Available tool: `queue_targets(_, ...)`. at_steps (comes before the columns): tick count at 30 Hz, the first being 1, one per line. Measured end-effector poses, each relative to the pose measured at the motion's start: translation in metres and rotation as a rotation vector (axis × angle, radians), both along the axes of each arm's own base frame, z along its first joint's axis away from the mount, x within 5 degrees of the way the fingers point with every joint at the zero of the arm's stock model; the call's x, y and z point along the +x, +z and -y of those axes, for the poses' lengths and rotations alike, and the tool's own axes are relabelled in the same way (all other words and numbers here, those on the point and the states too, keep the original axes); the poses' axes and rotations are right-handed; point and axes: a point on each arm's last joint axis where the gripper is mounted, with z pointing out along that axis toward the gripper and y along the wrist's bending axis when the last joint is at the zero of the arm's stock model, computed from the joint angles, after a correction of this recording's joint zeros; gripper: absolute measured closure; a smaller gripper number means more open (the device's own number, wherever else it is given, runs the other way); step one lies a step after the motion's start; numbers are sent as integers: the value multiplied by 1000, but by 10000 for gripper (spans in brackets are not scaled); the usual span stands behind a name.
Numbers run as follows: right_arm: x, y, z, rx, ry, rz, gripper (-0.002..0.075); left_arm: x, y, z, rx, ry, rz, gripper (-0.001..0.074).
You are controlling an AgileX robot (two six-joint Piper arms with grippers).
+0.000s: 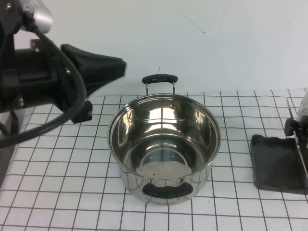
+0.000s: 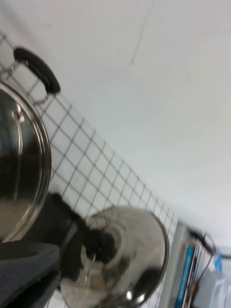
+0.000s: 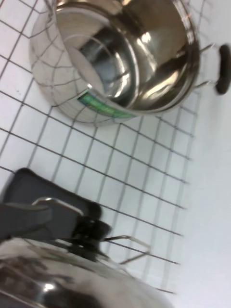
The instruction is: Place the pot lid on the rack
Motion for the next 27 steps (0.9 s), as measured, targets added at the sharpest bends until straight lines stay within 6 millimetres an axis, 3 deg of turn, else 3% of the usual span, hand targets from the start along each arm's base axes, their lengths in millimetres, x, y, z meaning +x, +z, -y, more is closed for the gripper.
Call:
queue_targets(3,-23,17,-7,-32,7,92,358,-4,-3,-10,2,134,28,736)
queue_targets(7,-60,39,-18,-80,8,244,400,-23,-27,-29,21,340,36,736)
queue_targets(10,-90,51,-26,-117,11,355,497,-49,-48,-45,30,451,49,736)
queue_targets(13,-114,59,-34,-136,19,452,643,-76,-69,-60,7,554,54,736)
queue_targets(18,-140,69,-52,-85,129,657,715,-122,-96,-79,-104,662,88,736)
queue_targets(23,-157,54,-68,-6,280,841,725,-150,-116,-88,-165,683,164,736)
queue_targets(27,-158,24,-72,6,350,867,727,-160,-132,-89,-181,669,183,736)
